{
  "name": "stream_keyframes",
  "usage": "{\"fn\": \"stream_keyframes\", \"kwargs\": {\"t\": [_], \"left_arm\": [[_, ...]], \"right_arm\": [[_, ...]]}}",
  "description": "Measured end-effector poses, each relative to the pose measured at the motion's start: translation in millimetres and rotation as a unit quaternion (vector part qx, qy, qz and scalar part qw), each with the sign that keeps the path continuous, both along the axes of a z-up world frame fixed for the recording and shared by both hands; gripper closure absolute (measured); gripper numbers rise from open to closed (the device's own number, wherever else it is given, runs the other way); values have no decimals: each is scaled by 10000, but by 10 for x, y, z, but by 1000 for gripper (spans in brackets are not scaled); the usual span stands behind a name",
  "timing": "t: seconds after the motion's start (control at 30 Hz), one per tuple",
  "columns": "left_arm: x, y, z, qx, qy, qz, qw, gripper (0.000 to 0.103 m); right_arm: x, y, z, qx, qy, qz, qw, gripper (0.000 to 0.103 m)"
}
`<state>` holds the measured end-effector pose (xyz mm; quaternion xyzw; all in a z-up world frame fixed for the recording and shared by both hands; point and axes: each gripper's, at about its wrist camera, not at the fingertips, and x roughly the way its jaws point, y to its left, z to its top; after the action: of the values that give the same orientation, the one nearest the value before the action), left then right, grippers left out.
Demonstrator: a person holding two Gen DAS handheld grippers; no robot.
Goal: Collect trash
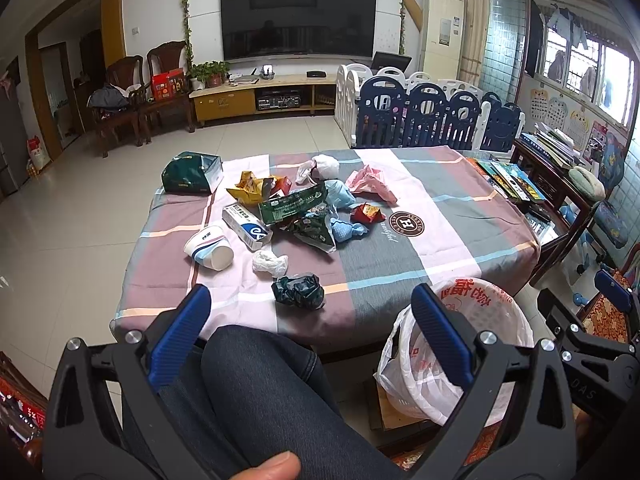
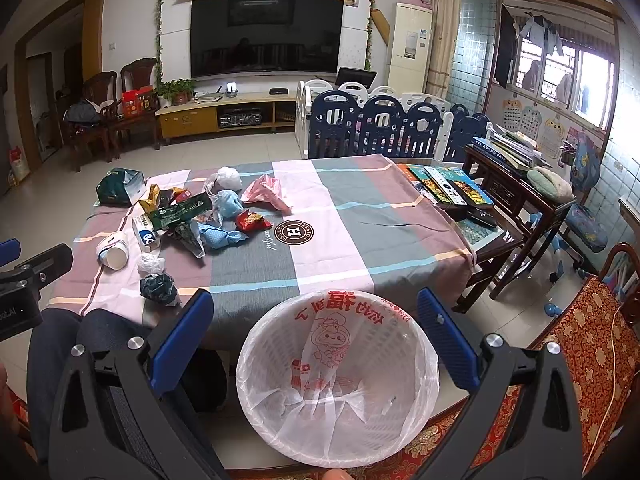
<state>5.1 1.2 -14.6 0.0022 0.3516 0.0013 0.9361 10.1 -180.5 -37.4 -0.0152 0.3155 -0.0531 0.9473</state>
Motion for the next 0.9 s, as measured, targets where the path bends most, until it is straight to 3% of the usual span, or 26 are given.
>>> {"fn": "stream_keyframes", "kwargs": {"t": [0.9], "left_arm": [[-40, 46, -19, -75, 33, -27, 10000, 3]], "right_arm": [[27, -65, -83, -25, 114, -108, 9999, 3]]}}
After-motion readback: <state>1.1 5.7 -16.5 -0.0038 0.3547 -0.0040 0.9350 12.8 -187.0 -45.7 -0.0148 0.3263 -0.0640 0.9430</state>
